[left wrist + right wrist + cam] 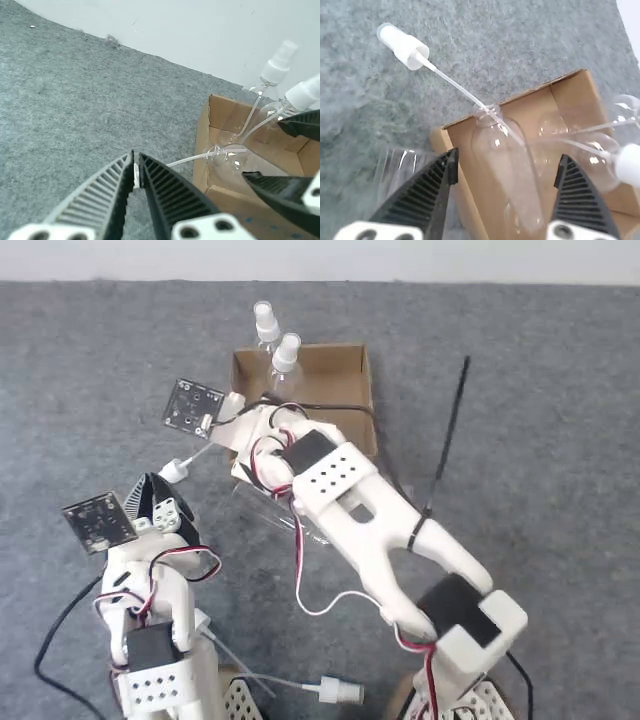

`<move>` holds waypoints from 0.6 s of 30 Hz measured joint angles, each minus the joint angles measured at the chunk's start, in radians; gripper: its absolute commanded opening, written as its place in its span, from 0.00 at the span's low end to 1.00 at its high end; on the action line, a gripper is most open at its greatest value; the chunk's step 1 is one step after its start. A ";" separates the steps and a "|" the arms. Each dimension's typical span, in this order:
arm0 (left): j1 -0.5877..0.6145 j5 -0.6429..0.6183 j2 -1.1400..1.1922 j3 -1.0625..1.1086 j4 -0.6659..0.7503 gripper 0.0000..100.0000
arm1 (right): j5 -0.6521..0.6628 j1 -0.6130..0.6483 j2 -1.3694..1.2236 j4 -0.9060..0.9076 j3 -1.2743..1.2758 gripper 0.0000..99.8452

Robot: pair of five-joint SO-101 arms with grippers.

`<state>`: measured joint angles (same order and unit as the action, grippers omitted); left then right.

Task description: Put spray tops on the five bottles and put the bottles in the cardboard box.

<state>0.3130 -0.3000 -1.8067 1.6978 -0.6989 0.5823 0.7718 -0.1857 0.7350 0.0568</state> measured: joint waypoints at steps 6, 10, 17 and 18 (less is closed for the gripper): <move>0.000 0.000 0.000 0.000 0.000 0.01 | 0.031 0.000 -0.072 -0.081 -0.002 0.27; 0.000 0.000 0.000 0.000 0.000 0.01 | 0.083 0.000 -0.117 -0.121 -0.002 0.27; 0.000 0.000 0.000 0.000 0.000 0.01 | 0.094 -0.003 -0.161 -0.184 -0.009 0.27; 0.000 0.000 0.000 0.000 0.000 0.01 | 0.094 -0.003 -0.169 -0.192 -0.012 0.27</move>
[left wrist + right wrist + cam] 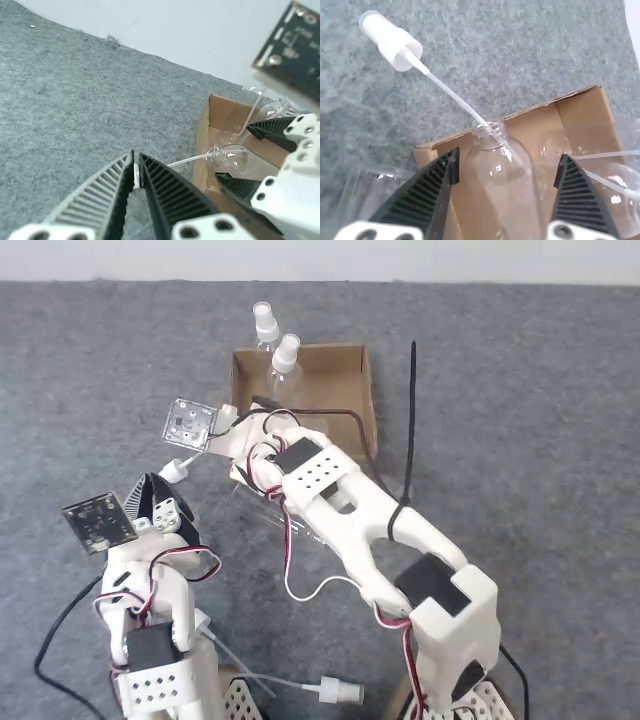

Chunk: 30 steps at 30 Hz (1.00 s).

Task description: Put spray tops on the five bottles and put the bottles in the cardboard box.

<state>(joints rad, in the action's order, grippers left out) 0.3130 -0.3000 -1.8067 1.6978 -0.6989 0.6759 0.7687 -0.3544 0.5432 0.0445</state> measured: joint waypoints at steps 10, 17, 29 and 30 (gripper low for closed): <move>0.000 0.000 0.000 0.000 0.000 0.01 | 0.005 -0.002 -0.068 -0.084 -0.012 0.26; 0.000 0.000 0.000 0.000 0.000 0.01 | 0.061 -0.002 -0.080 -0.109 -0.012 0.26; 0.000 0.000 0.000 0.000 0.000 0.01 | 0.157 0.003 -0.080 -0.112 -0.020 0.10; 0.000 0.000 0.000 0.000 0.000 0.01 | 0.160 0.003 -0.080 -0.112 -0.020 0.10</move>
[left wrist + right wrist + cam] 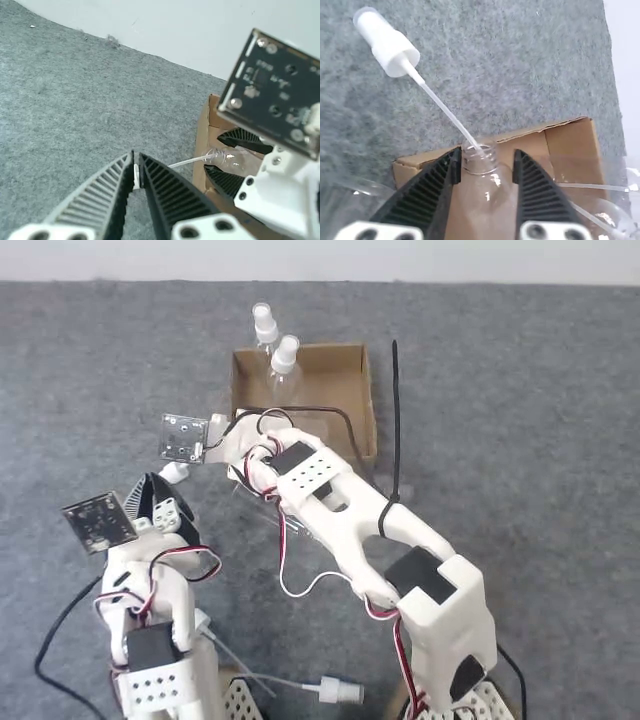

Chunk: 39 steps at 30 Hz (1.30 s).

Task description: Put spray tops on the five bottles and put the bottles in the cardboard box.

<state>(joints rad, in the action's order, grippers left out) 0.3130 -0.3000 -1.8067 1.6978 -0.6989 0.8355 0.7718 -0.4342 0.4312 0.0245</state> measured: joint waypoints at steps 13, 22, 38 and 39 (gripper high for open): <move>0.000 0.000 0.000 0.000 0.000 0.01 | 0.005 0.000 0.000 0.000 -0.006 0.01; 0.000 0.000 0.000 0.000 0.000 0.01 | 0.005 0.000 0.000 0.003 -0.021 0.01; 0.000 0.000 0.000 0.000 0.000 0.01 | 0.005 0.005 0.192 0.095 -0.020 0.01; 0.000 0.000 0.000 0.000 0.000 0.01 | 0.003 0.005 0.209 0.095 -0.020 0.01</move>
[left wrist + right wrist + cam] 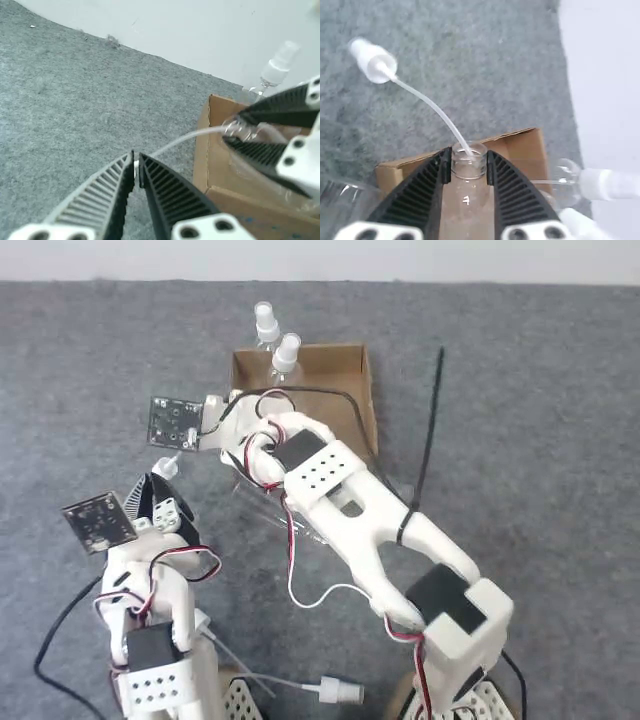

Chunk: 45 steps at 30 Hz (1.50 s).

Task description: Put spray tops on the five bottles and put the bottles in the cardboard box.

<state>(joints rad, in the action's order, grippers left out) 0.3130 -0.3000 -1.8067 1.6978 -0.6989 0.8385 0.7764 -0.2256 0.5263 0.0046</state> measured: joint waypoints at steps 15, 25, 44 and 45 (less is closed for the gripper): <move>0.000 0.000 0.000 0.000 0.000 0.01 | -0.074 0.002 0.433 0.000 0.213 0.01; 0.000 0.000 0.000 0.000 0.000 0.01 | -0.173 0.000 0.694 0.160 0.322 0.01; 0.000 0.000 0.000 0.000 0.000 0.01 | -0.328 -0.061 0.761 0.592 0.439 0.01; 0.000 0.000 0.000 0.000 0.000 0.01 | -0.328 -0.071 0.761 0.592 0.470 0.01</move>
<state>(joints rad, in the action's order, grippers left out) 0.3130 -0.3000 -1.8067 1.6978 -0.6989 0.5102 0.7058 0.5355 1.1185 0.4741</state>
